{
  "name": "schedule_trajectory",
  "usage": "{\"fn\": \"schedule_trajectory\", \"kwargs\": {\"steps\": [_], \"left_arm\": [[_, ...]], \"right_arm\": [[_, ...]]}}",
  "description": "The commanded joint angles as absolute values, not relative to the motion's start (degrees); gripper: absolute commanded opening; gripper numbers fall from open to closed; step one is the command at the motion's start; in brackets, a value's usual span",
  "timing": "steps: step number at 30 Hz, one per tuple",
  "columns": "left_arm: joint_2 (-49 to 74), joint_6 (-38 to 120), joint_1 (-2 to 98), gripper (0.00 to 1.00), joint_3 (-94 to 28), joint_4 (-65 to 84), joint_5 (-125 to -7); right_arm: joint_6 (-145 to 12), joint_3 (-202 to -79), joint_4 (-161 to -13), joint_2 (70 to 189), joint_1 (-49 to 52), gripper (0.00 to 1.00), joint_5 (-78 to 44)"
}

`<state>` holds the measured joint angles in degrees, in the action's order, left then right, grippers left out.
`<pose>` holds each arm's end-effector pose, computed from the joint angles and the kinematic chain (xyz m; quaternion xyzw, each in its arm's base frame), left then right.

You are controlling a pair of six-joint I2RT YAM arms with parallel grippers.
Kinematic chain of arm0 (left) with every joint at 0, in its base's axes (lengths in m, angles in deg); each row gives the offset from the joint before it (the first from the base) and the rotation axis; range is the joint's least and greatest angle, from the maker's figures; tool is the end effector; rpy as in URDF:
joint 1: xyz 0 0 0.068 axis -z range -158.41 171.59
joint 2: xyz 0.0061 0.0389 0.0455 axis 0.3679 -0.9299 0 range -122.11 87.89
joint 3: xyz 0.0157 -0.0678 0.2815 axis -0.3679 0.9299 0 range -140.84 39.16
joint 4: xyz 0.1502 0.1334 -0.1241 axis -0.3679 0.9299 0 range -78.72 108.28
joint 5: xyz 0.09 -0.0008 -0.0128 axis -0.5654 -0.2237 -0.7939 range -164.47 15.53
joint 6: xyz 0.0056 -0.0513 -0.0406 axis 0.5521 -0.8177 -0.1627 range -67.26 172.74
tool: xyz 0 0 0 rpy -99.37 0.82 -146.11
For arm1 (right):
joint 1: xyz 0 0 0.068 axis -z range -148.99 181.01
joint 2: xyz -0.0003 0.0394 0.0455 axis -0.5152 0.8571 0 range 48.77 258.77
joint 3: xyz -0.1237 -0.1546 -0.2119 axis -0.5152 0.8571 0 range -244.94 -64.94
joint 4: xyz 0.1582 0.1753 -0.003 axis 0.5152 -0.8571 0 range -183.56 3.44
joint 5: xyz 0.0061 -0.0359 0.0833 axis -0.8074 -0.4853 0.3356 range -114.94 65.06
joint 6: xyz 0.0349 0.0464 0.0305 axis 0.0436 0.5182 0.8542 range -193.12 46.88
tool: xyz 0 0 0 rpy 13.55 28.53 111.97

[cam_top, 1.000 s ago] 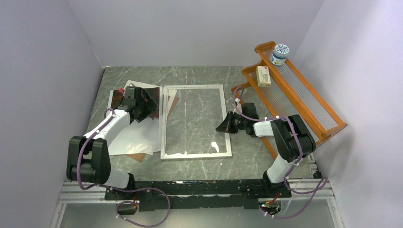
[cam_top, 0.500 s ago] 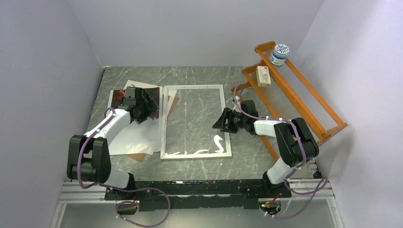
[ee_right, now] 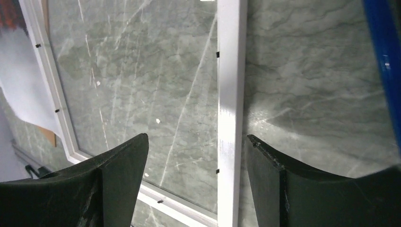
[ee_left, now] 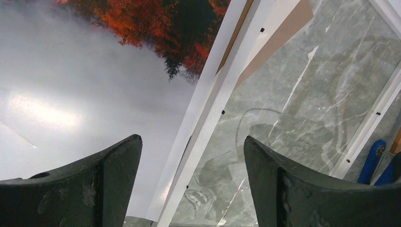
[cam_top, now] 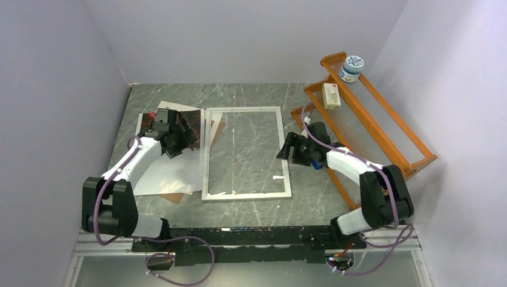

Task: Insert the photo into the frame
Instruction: Place the photo frame item in the photo frame.

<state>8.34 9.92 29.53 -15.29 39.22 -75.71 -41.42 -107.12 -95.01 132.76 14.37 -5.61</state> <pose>0.2647 -0.0358 0.2521 -0.2875 0.9038 -0.1266 0.2908 0.2551 0.0941 0.1989 0.0649 0.9266 0.2812 0.2410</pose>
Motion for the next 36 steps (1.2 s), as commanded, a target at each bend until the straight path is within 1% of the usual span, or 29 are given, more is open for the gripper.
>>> {"fn": "schedule_trajectory", "kwargs": {"steps": [1, 4, 8, 11, 15, 18, 29, 33, 36], "left_arm": [[9.57, 12.45, 29.41, 0.84, -16.93, 39.83, -72.65], [8.71, 13.24, 29.41, 0.82, -16.31, 39.10, -69.54], [7.52, 13.81, 29.40, 0.78, -14.83, 38.44, -66.60], [7.10, 13.89, 29.41, 0.76, -13.14, 37.86, -65.16], [6.65, 13.56, 29.41, 0.74, -10.58, 36.21, -62.62], [6.10, 13.82, 29.39, 0.70, -9.50, 35.16, -61.81], [4.73, 15.02, 29.41, 0.69, -10.33, 35.71, -62.79], [4.57, 15.13, 29.41, 0.69, -10.36, 35.88, -62.75], [5.02, 15.25, 29.41, 0.69, -10.41, 36.21, -62.73]], "right_arm": [[-43.75, -109.69, -98.37, 130.03, 14.31, 0.77, -10.50], [-43.86, -110.12, -97.64, 130.84, 14.17, 0.70, -7.94], [-43.23, -110.22, -95.83, 132.33, 13.52, 0.50, -4.10], [-42.52, -109.57, -94.05, 132.57, 12.70, 0.42, -1.37], [-42.05, -109.00, -92.79, 134.46, 11.53, 0.39, 0.55], [-41.82, -108.82, -92.40, 136.31, 10.45, 0.36, 0.18], [-43.00, -111.31, -96.16, 138.77, 5.74, 0.37, -11.83], [-43.15, -112.75, -97.66, 136.97, 5.07, 0.38, -14.45], [-43.59, -113.26, -97.18, 132.98, 4.96, 0.38, -14.37]]}}
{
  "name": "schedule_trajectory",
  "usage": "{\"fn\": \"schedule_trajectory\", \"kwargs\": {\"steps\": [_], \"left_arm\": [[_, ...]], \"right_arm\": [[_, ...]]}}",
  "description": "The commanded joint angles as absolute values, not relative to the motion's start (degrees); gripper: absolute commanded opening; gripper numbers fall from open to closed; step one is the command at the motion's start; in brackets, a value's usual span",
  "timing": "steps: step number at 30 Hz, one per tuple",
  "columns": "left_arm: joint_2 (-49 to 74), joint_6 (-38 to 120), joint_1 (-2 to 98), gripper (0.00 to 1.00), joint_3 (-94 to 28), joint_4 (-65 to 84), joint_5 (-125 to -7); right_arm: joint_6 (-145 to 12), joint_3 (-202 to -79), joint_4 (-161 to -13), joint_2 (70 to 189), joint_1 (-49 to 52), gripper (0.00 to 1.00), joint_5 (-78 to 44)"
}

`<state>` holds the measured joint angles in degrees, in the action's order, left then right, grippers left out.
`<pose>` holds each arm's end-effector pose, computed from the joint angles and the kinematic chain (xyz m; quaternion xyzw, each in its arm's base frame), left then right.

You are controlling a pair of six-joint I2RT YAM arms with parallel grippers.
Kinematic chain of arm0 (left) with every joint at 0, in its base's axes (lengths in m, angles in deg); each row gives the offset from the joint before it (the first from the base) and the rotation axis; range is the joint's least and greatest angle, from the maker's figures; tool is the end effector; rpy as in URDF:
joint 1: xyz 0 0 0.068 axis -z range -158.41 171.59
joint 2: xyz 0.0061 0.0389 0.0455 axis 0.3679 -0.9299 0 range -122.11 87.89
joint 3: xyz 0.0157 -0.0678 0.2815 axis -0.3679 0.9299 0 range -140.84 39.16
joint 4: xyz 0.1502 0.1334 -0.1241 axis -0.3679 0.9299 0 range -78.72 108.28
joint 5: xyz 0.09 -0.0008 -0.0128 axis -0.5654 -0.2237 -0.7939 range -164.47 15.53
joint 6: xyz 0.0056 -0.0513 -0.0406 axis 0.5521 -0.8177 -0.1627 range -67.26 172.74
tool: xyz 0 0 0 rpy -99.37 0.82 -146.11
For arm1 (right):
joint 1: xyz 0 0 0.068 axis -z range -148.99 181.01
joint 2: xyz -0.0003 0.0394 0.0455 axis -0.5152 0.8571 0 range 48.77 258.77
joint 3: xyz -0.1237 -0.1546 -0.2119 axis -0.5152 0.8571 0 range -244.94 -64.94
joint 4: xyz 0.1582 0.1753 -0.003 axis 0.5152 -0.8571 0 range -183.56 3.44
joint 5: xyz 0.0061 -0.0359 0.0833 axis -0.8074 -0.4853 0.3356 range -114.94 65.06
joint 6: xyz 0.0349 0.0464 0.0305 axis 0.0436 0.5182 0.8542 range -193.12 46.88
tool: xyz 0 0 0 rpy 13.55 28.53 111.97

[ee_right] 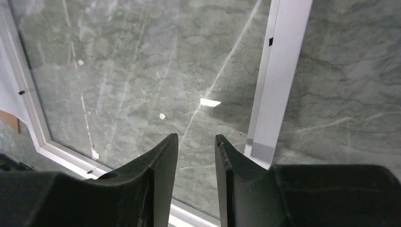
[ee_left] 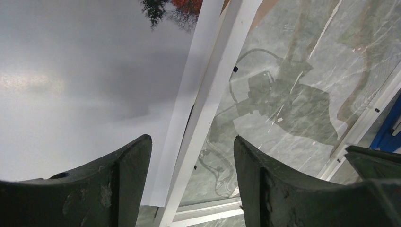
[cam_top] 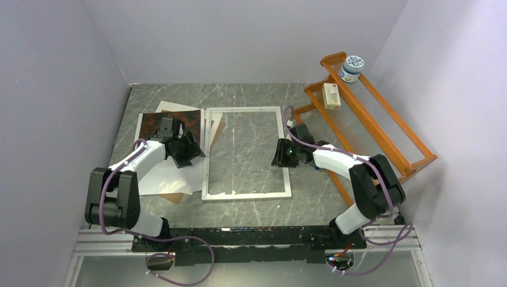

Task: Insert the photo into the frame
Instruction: Place the photo frame item in the photo frame, then move the photo frame to the center of the board.

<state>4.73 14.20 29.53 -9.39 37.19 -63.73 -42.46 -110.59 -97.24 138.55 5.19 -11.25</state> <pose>0.2573 -0.0456 0.2103 -0.2311 0.9350 -0.1831 0.1970 0.2545 0.1367 0.1852 0.0040 0.9471 0.2421 0.2106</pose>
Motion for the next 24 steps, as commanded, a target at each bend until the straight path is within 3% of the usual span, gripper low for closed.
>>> {"fn": "schedule_trajectory", "kwargs": {"steps": [1, 9, 15, 24], "left_arm": [[5.34, 15.28, 29.41, 0.70, -10.42, 36.36, -62.78], [7.34, 14.73, 29.41, 0.73, -11.09, 37.08, -62.82], [9.38, 14.59, 29.41, 0.74, -12.78, 38.36, -61.54], [9.96, 15.02, 29.41, 0.73, -13.12, 38.31, -62.45]], "right_arm": [[-43.72, -113.61, -97.24, 131.69, 4.92, 0.39, -14.61], [-42.77, -117.60, -96.83, 129.11, 5.05, 0.46, -16.20], [-42.15, -126.28, -96.69, 136.53, 5.00, 0.49, -19.90], [-46.10, -140.83, -98.11, 151.35, 4.69, 0.62, -30.02]]}}
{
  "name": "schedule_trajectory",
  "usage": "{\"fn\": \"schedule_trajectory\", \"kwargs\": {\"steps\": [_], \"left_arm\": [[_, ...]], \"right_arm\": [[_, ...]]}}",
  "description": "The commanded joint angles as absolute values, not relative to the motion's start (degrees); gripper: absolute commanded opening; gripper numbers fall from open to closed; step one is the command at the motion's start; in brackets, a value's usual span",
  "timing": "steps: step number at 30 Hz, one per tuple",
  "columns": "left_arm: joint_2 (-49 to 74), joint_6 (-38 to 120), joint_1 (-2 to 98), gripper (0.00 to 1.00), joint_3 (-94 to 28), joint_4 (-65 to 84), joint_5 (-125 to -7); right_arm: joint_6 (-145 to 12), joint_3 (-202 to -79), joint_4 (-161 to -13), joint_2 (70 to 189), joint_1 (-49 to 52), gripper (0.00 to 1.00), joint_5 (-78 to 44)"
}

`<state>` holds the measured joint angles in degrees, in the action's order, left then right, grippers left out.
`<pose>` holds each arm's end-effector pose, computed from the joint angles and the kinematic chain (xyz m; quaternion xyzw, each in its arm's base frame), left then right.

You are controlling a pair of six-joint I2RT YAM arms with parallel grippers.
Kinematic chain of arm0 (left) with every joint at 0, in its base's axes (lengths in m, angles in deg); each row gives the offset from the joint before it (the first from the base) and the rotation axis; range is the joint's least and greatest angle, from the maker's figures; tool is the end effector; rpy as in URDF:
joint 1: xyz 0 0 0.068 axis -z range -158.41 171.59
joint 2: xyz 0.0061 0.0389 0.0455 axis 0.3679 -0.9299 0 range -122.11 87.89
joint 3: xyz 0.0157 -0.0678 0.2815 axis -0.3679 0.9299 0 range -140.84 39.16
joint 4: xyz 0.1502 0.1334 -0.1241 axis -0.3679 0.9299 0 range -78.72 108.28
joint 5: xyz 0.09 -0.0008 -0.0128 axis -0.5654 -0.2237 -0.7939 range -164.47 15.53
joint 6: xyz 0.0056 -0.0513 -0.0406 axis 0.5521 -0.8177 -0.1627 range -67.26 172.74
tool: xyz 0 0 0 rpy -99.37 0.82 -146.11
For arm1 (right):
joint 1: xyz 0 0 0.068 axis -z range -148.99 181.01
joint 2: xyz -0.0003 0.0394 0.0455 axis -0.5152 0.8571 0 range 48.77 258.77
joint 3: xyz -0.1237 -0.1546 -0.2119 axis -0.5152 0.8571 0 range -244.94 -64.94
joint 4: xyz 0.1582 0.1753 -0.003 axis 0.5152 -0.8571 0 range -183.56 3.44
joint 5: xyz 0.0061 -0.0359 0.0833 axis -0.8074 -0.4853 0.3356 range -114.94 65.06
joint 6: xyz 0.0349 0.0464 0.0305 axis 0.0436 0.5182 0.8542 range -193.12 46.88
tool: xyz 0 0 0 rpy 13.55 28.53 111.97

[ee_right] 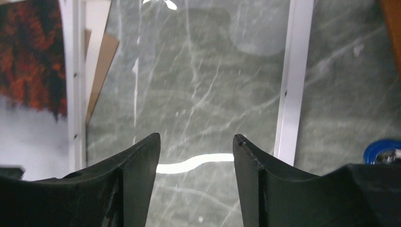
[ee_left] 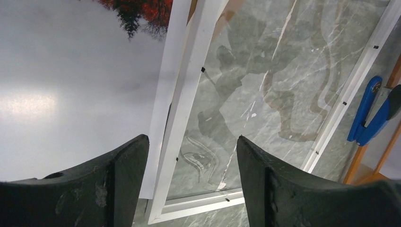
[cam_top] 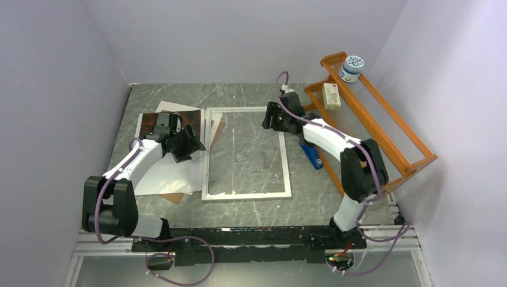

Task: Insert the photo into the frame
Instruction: Move the photo frame to the center of the board.

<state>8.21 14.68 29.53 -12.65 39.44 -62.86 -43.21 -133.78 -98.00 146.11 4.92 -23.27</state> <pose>0.2558 -0.0461 0.2386 -0.2187 0.9265 -0.2026 0.2297 0.3338 0.1651 0.2611 0.0240 0.9057 0.2103 0.3673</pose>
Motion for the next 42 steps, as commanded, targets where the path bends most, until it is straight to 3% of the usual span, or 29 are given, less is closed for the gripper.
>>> {"fn": "schedule_trajectory", "kwargs": {"steps": [1, 11, 17, 25, 35, 42], "left_arm": [[9.94, 14.65, 29.41, 0.73, -12.65, 37.50, -62.39], [8.80, 13.24, 29.41, 0.73, -10.39, 31.48, -65.26], [4.99, 12.83, 29.39, 0.70, -8.88, 28.33, -64.44], [-3.83, 14.50, 29.50, 0.64, -15.52, 26.01, -64.56], [-18.57, 22.27, 31.29, 0.59, -35.25, 36.19, -71.44], [-26.81, 25.80, 35.24, 0.61, -44.73, 40.71, -78.64]], "right_arm": [[-46.52, -142.64, -98.38, 153.11, 4.68, 0.63, -31.05], [-48.52, -154.66, -97.23, 166.95, 4.70, 0.67, -32.73], [-46.46, -156.20, -99.14, 168.79, 4.90, 0.66, -30.31], [-41.99, -147.68, -94.60, 161.02, 3.99, 0.58, -13.81], [-39.75, -134.08, -92.89, 149.27, 3.52, 0.57, -13.52], [-42.33, -128.73, -95.39, 146.90, 5.22, 0.56, -14.26]]}}
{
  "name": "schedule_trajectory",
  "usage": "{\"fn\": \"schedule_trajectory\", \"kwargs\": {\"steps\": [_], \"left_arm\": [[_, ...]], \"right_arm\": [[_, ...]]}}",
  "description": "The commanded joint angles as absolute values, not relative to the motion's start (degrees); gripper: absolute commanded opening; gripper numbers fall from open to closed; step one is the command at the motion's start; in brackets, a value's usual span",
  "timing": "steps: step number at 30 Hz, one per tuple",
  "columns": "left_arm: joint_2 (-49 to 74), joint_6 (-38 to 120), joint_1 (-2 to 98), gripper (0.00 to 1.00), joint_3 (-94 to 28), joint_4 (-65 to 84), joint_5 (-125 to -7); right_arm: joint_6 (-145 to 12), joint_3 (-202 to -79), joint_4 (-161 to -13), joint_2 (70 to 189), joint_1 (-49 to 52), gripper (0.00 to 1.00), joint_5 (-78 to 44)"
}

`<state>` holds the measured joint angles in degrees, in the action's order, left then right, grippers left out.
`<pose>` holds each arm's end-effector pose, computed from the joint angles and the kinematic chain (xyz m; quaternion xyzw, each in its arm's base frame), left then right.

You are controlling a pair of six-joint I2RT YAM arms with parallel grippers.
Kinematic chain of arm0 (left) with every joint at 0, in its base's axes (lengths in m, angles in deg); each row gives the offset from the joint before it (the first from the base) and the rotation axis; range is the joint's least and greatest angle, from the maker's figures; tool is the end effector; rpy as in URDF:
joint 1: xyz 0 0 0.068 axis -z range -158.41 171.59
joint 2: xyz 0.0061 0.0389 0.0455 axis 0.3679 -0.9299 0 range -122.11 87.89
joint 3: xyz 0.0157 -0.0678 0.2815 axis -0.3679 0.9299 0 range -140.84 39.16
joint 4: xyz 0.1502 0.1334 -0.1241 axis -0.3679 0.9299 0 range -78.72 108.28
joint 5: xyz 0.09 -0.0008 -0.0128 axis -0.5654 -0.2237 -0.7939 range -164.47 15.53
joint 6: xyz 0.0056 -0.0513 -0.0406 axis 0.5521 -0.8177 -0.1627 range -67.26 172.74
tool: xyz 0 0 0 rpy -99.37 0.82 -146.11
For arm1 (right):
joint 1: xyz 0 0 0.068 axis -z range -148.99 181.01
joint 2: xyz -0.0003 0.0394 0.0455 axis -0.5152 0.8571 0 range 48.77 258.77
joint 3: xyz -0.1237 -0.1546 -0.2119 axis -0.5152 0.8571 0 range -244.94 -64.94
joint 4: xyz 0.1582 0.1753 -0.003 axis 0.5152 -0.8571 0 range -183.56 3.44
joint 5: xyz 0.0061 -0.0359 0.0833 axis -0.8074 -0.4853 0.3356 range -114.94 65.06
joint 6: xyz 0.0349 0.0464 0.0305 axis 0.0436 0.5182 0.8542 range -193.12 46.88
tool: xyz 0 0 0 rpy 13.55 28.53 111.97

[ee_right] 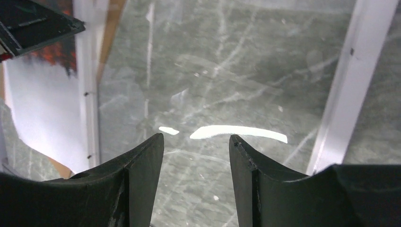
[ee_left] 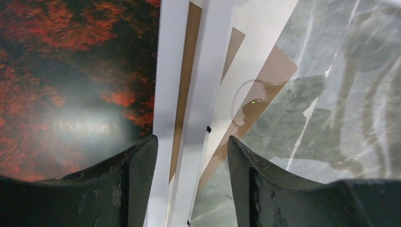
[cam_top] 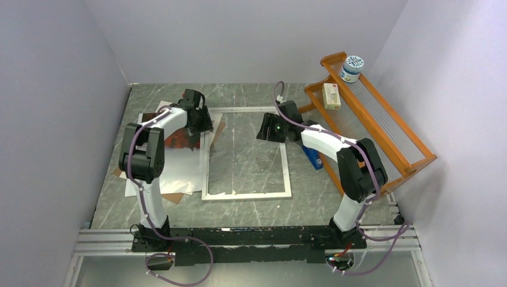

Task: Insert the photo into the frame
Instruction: Move the photo frame to the center of the board.

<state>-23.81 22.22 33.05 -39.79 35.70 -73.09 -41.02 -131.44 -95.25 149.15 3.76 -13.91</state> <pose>0.3995 -0.0822 0.2023 -0.1554 0.9465 -0.1120 0.2597 0.3305 0.1813 0.2347 -0.0001 0.9122 0.2746 0.3042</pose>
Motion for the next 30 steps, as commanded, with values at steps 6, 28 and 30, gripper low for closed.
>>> {"fn": "schedule_trajectory", "kwargs": {"steps": [6, 28, 30], "left_arm": [[-30.25, 27.18, 37.04, 0.55, -49.24, 43.18, -82.78], [-31.78, 27.78, 37.58, 0.21, -50.98, 43.68, -83.64], [-31.65, 27.70, 37.57, 0.17, -50.81, 43.48, -83.20]], "right_arm": [[-42.33, -124.89, -94.25, 144.84, 6.32, 0.55, -13.81], [-42.46, -123.03, -93.78, 145.25, 6.57, 0.50, -12.53], [-42.56, -123.04, -93.77, 145.36, 6.53, 0.49, -12.31]]}}
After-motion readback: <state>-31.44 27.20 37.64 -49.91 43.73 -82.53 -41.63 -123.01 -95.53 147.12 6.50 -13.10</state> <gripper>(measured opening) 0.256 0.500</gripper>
